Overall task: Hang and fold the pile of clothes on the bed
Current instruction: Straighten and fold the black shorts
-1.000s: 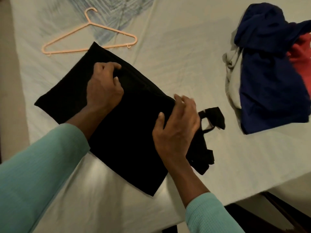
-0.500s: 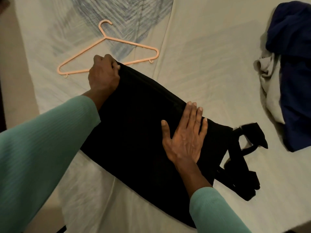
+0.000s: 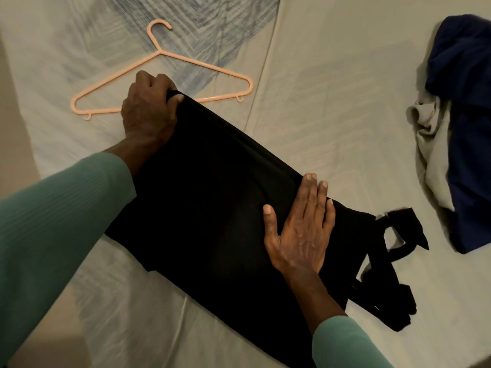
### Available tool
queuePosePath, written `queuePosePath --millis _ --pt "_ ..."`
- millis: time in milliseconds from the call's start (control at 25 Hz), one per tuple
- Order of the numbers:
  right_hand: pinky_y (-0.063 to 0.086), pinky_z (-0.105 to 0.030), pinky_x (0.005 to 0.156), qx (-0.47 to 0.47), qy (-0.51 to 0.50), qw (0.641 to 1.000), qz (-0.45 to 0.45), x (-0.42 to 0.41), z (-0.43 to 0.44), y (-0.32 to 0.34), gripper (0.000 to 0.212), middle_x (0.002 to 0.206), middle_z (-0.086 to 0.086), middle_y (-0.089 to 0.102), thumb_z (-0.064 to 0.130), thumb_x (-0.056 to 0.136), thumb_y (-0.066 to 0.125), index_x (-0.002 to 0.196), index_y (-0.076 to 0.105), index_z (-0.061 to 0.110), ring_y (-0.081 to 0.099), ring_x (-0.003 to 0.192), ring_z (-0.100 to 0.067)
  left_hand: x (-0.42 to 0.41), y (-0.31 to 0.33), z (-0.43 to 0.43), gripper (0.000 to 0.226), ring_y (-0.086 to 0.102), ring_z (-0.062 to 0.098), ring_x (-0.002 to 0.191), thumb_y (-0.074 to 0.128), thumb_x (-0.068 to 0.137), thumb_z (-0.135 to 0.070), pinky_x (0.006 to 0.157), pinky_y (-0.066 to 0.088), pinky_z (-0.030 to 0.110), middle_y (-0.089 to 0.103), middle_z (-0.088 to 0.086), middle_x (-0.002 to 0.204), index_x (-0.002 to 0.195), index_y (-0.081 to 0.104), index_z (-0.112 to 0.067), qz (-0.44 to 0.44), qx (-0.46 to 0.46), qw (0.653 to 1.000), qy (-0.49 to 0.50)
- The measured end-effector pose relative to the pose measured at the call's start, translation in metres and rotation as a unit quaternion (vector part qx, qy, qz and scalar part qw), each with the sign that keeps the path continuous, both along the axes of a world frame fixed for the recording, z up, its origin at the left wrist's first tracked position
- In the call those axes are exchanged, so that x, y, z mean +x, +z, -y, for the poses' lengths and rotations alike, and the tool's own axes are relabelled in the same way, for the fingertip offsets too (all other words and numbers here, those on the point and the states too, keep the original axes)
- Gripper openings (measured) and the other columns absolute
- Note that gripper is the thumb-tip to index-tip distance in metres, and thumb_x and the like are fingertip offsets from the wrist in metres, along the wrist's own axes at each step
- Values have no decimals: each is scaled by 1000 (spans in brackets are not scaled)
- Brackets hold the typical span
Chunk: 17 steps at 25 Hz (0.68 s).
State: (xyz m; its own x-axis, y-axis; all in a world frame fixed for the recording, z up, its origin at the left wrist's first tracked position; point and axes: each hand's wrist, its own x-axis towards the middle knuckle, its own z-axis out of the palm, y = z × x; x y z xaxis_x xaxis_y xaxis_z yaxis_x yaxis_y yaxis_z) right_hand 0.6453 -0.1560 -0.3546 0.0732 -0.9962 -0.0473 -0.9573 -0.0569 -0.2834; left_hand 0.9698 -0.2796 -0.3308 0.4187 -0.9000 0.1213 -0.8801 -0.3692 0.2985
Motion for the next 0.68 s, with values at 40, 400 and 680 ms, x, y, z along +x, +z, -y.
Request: queuePosePath --millis 40,400,680 --pt "3 -48 130 1 -1 1000 -3 0 0 0 90 175 -4 -3 71 101 16 166 -5 13 -10 161 -21 -1 -2 2 27 54 40 110 53 101 -38 88 46 51 52 18 123 118 57 -17 -11 1 1000 13" --pt "18 -55 125 -111 -165 979 40 -9 25 1 28 134 -6 57 40 105 47 119 61 20 43 140 -29 1 -14 -11 28 52 41 116 48 104 -35 86 40 52 49 16 141 128 57 -23 135 -12 984 -119" --pt "18 -54 125 -135 -242 959 61 0 35 15 22 128 -5 58 28 101 55 121 61 22 47 136 -27 -1 -13 -5 30 53 39 113 49 101 -34 89 40 52 53 18 132 124 56 -16 76 -22 996 -44"
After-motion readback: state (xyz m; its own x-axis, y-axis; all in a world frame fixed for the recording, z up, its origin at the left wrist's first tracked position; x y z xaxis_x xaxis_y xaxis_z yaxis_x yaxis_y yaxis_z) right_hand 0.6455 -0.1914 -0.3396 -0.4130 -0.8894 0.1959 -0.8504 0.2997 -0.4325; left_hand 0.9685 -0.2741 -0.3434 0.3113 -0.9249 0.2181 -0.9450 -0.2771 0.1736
